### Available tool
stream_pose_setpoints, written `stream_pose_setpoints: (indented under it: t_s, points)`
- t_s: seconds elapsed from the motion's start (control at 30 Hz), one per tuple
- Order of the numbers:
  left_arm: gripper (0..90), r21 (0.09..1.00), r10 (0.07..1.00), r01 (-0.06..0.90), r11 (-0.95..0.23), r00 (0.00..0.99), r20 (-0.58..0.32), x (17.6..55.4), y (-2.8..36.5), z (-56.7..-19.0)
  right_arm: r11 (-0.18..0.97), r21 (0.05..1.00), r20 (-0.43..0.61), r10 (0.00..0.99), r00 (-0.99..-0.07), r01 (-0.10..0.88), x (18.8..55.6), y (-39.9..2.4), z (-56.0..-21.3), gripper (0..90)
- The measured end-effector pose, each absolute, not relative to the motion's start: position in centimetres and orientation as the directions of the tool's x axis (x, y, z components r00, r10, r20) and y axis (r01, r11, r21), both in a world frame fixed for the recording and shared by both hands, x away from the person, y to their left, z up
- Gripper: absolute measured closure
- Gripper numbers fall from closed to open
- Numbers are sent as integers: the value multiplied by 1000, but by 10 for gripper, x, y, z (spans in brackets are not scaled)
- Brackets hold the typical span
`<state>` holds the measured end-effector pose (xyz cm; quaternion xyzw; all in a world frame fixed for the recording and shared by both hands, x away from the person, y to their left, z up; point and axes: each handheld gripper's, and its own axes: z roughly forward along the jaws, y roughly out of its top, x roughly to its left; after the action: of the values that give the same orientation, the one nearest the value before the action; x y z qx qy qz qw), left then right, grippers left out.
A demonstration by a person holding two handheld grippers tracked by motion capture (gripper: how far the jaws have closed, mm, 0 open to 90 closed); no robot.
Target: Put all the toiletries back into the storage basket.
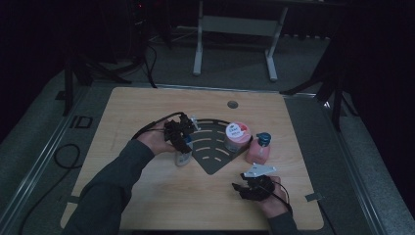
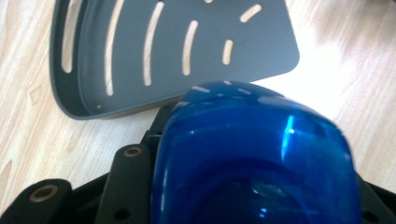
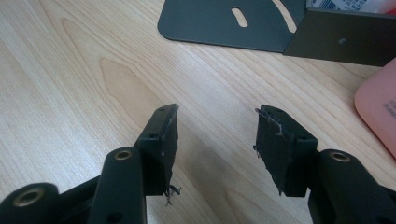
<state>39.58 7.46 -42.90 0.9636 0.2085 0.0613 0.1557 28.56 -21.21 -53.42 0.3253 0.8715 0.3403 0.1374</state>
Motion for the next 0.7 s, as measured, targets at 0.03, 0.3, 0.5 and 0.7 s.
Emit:
stream_pose_setpoints:
  t_s: [0.03, 0.3, 0.5, 0.7]
  points:
    - [547, 325, 416, 379, -866, 908, 53, 395, 73, -428, 556, 683, -17, 660, -751, 473, 286, -212, -534, 478]
    - [547, 343, 391, 347, -873, 918, 68, 388, 53, -410, 557, 684, -16, 656, -755, 470, 286, -211, -534, 478]
    - [547, 349, 373, 325, -879, 925, 76, 388, 33, -403, 555, 689, -14, 654, -756, 466, 287, -211, -533, 480]
    - [547, 357, 379, 332, -873, 923, 70, 394, 20, -401, 553, 690, -11, 654, -757, 467, 287, -212, -533, 482]
